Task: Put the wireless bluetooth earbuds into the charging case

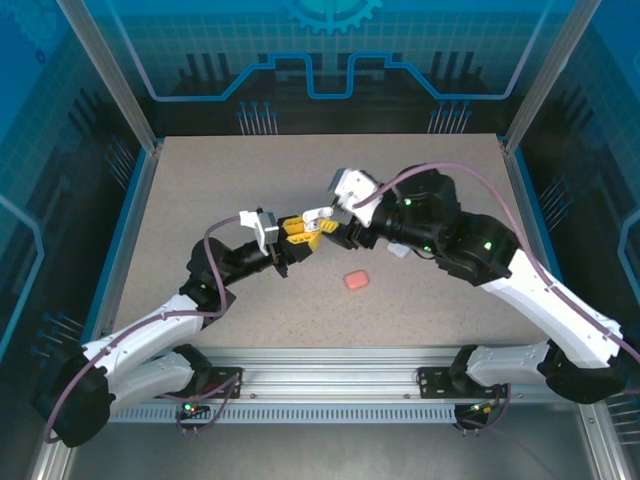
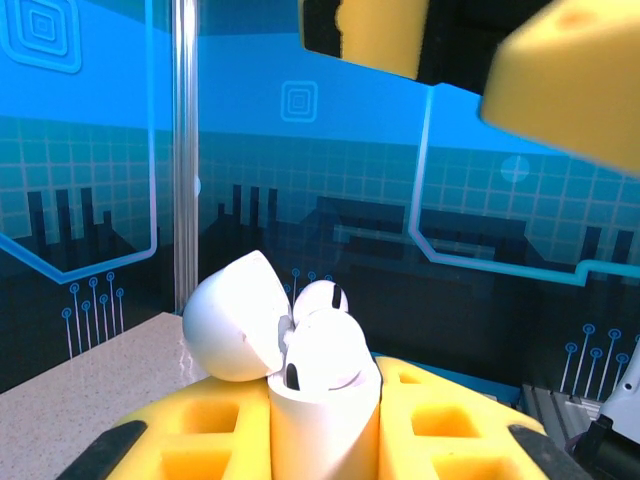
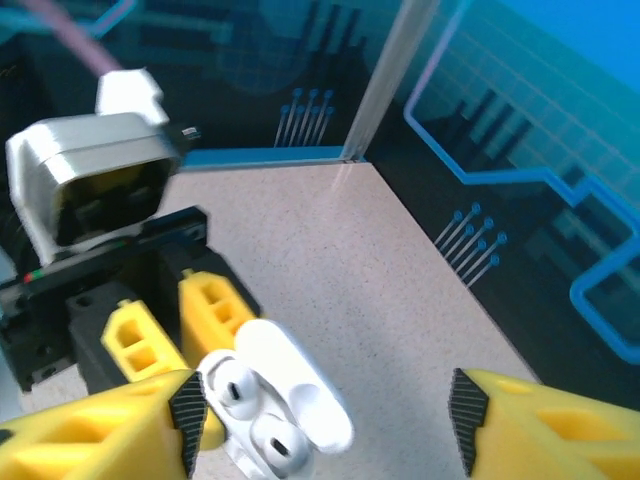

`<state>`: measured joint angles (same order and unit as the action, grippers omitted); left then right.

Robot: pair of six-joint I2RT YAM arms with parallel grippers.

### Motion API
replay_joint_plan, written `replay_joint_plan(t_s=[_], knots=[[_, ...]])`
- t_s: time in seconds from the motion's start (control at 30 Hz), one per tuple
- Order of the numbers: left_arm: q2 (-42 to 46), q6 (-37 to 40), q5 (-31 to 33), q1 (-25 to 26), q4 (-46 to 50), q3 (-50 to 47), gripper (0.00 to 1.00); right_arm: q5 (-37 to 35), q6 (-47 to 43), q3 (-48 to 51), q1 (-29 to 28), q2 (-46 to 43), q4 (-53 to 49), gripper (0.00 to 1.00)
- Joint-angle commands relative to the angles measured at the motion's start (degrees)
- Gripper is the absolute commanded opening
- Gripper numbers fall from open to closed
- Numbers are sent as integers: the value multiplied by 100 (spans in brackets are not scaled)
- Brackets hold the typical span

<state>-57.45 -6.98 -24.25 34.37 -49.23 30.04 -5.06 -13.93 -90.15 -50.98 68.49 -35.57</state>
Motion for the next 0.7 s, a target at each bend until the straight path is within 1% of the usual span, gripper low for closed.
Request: replay_joint_plan(t_s=[0.0,0.03,0.13,0.27,0.33,0.43,0.5,0.67], knots=[[30,107,-78,34,-245,37,0,861,890,-107,708,-158,-118,86],[45,107,-81,26,-244,37,0,1212,1127,-45,961,-164,-150,92],[82,119,-100,28,-210,45,0,2044,1597,154,1477,-177,-196,98],[94,152,-138,32,-165,70,0,3194,2324,532,1959,-135,24,99],[85,171,-160,29,-147,96,0,3700,2582,695,2050,-87,190,99],[46,211,-206,26,-148,133,0,4186,2860,708,2066,81,216,99],[17,232,-229,23,-148,172,0,4418,2963,630,2066,257,70,97],[-85,200,-285,27,-193,258,0,4877,3190,504,2050,653,-90,89]])
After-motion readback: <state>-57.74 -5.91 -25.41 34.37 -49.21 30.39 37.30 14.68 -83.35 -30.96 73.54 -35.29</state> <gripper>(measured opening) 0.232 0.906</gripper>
